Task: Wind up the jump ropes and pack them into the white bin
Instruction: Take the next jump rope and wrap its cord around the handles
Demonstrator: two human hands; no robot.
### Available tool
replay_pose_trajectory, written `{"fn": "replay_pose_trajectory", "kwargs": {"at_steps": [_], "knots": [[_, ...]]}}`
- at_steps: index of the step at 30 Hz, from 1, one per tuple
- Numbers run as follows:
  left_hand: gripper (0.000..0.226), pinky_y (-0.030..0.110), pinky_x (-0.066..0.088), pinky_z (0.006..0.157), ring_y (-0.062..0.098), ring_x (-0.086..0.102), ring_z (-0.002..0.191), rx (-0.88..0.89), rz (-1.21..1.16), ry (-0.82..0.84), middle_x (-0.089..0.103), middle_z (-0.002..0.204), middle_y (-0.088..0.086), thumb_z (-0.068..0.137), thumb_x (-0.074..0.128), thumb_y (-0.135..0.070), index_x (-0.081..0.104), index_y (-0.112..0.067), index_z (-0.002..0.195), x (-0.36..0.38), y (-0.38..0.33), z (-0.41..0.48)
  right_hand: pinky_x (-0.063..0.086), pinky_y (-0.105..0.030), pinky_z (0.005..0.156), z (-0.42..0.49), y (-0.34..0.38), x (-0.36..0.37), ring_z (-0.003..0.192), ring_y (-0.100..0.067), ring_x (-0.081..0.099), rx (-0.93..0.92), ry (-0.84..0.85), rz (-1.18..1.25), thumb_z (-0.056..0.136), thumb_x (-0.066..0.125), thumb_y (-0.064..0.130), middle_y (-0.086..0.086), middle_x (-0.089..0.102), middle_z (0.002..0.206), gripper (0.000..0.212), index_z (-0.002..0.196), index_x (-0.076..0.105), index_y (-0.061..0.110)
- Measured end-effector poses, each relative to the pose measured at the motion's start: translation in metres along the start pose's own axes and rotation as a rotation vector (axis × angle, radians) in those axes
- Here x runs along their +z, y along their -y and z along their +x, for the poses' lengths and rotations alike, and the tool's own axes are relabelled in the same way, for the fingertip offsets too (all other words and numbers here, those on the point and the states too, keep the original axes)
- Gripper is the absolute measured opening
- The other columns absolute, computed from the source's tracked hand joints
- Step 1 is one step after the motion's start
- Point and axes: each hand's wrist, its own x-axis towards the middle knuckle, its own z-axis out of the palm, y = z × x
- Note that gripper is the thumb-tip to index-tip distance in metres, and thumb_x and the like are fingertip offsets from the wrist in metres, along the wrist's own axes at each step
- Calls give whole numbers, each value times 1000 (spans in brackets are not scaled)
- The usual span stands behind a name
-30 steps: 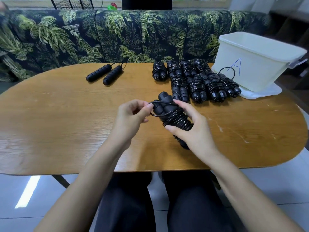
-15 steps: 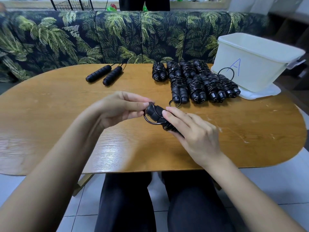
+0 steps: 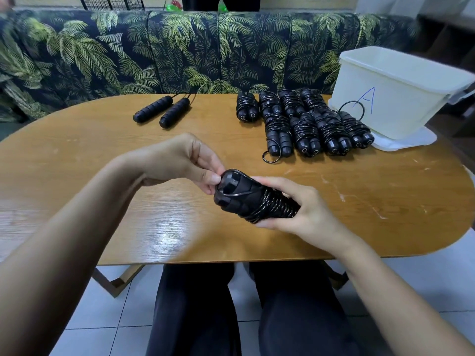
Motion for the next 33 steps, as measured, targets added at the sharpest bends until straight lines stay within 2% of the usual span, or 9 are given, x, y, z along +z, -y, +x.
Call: {"fn": "replay_pose_trajectory", "kwargs": {"at_steps": [3, 8, 15, 21, 23, 25, 26, 31, 33], "knots": [[37, 23, 56, 67, 20, 70, 74, -25, -91, 81, 73, 85, 15, 58, 89, -34, 77, -11, 84, -2, 4, -2, 43, -13, 92, 0, 2, 0, 111, 0, 60, 47, 35, 118, 64, 84, 6, 22, 66, 116, 68, 120, 58, 35], [40, 22, 56, 64, 17, 69, 71, -14, -229, 82, 72, 80, 12, 53, 92, -34, 77, -10, 80, 1, 8, -4, 43, -13, 92, 0, -1, 2, 111, 2, 60, 78, 18, 184, 59, 85, 7, 24, 67, 113, 72, 119, 56, 32], [14, 20, 55, 65, 14, 69, 71, 27, -256, 11, 72, 80, 9, 68, 75, -19, 74, -13, 81, 12, 9, -7, 43, -10, 90, -2, 0, -1, 108, 6, 60, 118, 20, 178, 60, 80, 3, 27, 67, 110, 69, 117, 55, 33], [9, 18, 54, 61, 11, 64, 65, -26, -362, -86, 67, 75, 8, 74, 77, -3, 70, -9, 76, 27, 19, -6, 45, -15, 92, -7, -3, 7, 110, -1, 61, 132, -31, 246, 56, 83, 19, 19, 68, 115, 71, 121, 55, 27], [36, 19, 53, 67, 13, 58, 75, -91, -505, -82, 59, 88, 16, 67, 77, -12, 62, 6, 94, 34, 27, -2, 45, -18, 93, -7, -5, 11, 111, -4, 61, 127, -44, 264, 54, 86, 20, 16, 68, 116, 75, 122, 55, 25], [66, 19, 49, 73, 15, 47, 83, -156, -636, -86, 45, 102, 16, 62, 76, -20, 49, 0, 118, 40, 36, 1, 45, -19, 95, -7, -8, 14, 113, -5, 61, 124, -56, 282, 56, 84, 20, 16, 69, 116, 72, 122, 56, 26], [68, 17, 49, 72, 14, 45, 83, -167, -675, -107, 42, 103, 15, 61, 74, -21, 44, -5, 121, 43, 39, 2, 45, -18, 95, -7, -9, 15, 112, -4, 61, 128, -59, 284, 57, 82, 21, 17, 69, 115, 70, 121, 57, 28], [39, 23, 53, 80, 21, 52, 92, -140, -712, -225, 53, 105, 18, 85, 66, -16, 54, 0, 118, 53, 43, 7, 48, -26, 97, -7, -9, 21, 112, -10, 63, 101, -81, 279, 59, 86, 23, 13, 69, 117, 65, 117, 63, 42], [31, 25, 54, 76, 21, 57, 88, -100, -676, -373, 63, 96, 16, 80, 65, -13, 62, 3, 106, 51, 37, 6, 47, -20, 94, -3, -6, 20, 111, -5, 63, 112, -94, 232, 64, 88, 15, 18, 69, 115, 66, 117, 61, 43]]}}
